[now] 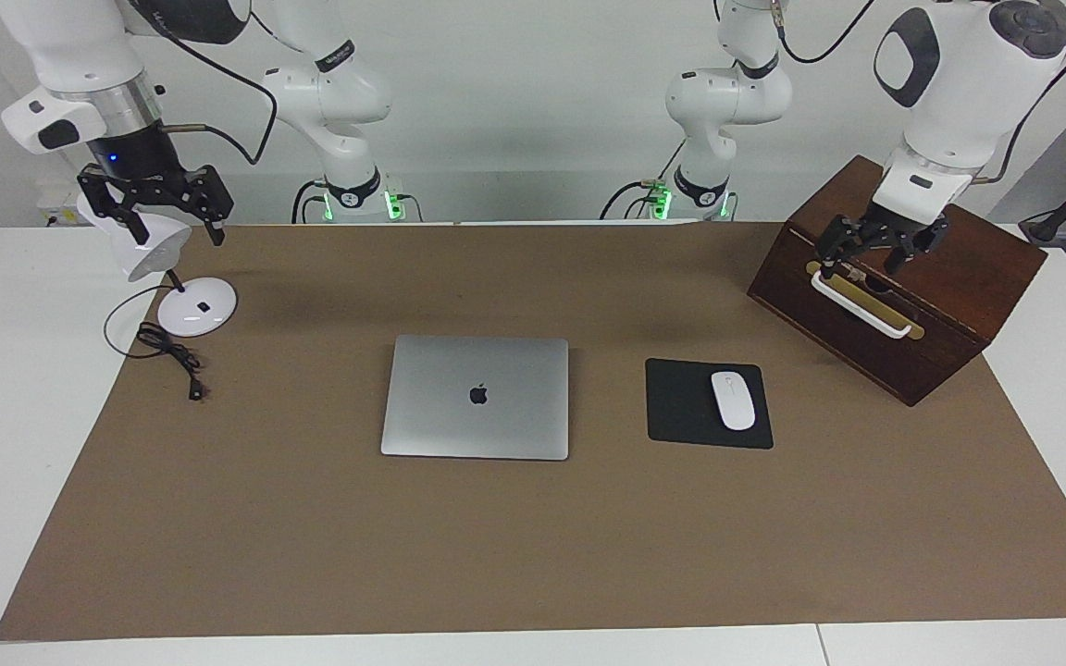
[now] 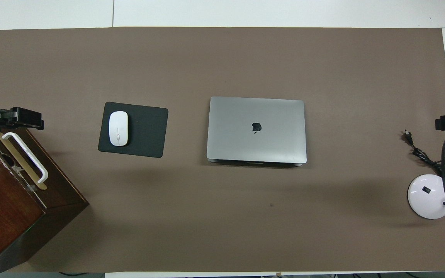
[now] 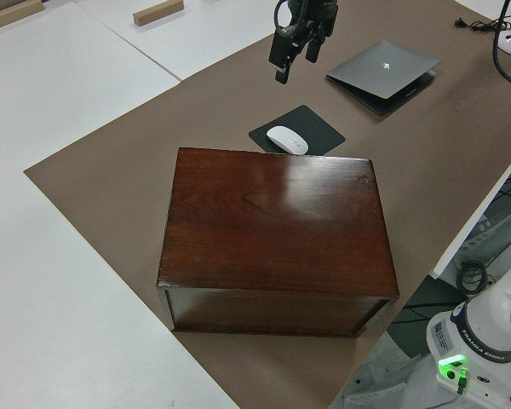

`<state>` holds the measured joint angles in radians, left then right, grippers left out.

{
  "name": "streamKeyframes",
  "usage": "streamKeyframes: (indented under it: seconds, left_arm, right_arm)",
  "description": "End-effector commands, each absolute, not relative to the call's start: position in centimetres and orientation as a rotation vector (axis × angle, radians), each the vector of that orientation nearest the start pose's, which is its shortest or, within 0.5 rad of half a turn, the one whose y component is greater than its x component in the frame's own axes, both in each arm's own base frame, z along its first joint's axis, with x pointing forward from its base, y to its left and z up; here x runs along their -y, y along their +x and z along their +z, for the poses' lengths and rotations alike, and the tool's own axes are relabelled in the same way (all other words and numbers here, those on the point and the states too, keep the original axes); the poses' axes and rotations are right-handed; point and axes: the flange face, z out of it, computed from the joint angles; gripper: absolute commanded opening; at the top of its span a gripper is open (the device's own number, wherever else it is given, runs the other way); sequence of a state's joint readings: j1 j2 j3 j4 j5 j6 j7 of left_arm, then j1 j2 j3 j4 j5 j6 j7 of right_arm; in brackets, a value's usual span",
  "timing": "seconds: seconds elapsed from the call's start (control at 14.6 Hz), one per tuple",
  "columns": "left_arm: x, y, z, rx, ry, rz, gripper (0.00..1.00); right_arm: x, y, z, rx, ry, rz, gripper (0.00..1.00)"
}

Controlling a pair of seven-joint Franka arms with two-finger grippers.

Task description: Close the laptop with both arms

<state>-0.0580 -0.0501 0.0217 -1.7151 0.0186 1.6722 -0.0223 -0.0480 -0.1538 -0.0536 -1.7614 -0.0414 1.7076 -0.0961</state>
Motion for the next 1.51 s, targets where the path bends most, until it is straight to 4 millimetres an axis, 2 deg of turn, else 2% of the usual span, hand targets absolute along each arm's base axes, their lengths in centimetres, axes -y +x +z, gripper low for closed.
streamKeyframes:
  seconds: [0.0,0.27,0.68,1.3,1.44]
  left_arm:
    - [1.5,55.2,60.3,-0.038,-3.110,0.030,1.00]
    - [1.6,55.3,60.0,-0.046,-3.114,0.016,1.00]
    - [2.0,55.1,60.1,-0.036,-3.143,0.029,1.00]
    - [2.1,55.0,60.1,-0.024,-3.178,0.040,1.00]
    - [2.1,54.9,60.2,-0.024,-3.178,0.040,1.00]
  right_arm:
    - [6.5,52.4,62.1,0.029,-3.161,-0.101,1.00]
    - [7.0,53.9,61.3,0.021,-3.159,-0.074,1.00]
    - [7.4,52.8,61.9,0.004,-3.159,-0.045,1.00]
    - [5.1,52.2,61.5,0.035,-3.155,-0.012,1.00]
    - [5.1,52.0,61.4,0.033,-3.155,-0.015,1.00]
